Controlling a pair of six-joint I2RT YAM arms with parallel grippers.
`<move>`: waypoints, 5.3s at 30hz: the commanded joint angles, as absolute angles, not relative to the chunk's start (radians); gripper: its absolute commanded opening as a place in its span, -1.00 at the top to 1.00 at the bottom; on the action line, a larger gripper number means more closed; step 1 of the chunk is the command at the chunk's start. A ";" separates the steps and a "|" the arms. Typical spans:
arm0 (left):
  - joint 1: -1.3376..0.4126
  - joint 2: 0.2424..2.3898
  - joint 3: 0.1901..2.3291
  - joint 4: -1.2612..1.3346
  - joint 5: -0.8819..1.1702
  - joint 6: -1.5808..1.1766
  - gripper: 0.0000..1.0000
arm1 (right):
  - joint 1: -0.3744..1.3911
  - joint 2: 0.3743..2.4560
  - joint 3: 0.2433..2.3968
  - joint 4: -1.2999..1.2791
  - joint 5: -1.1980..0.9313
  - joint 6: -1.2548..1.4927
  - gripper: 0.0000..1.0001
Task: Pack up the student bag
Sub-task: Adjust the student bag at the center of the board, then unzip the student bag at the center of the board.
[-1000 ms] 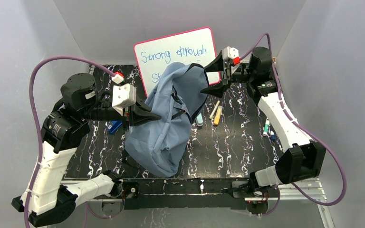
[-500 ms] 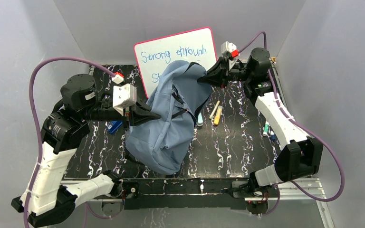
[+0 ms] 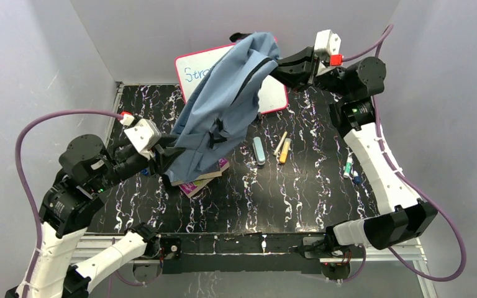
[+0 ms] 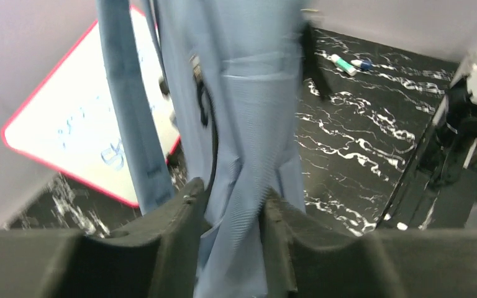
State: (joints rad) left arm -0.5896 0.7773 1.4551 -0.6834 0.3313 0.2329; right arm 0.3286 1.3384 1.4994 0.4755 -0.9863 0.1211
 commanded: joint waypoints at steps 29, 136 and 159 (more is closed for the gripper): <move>-0.591 0.936 1.748 -0.727 0.041 -0.307 -0.55 | 0.772 1.334 1.432 0.311 -0.799 -0.841 1.00; -0.589 1.484 2.508 -0.506 0.219 -0.538 1.00 | 0.845 0.710 1.086 -0.842 0.202 0.513 -0.96; -0.590 1.291 2.131 -0.792 0.049 -0.229 1.00 | 0.844 0.730 1.002 -0.707 0.032 0.507 -0.96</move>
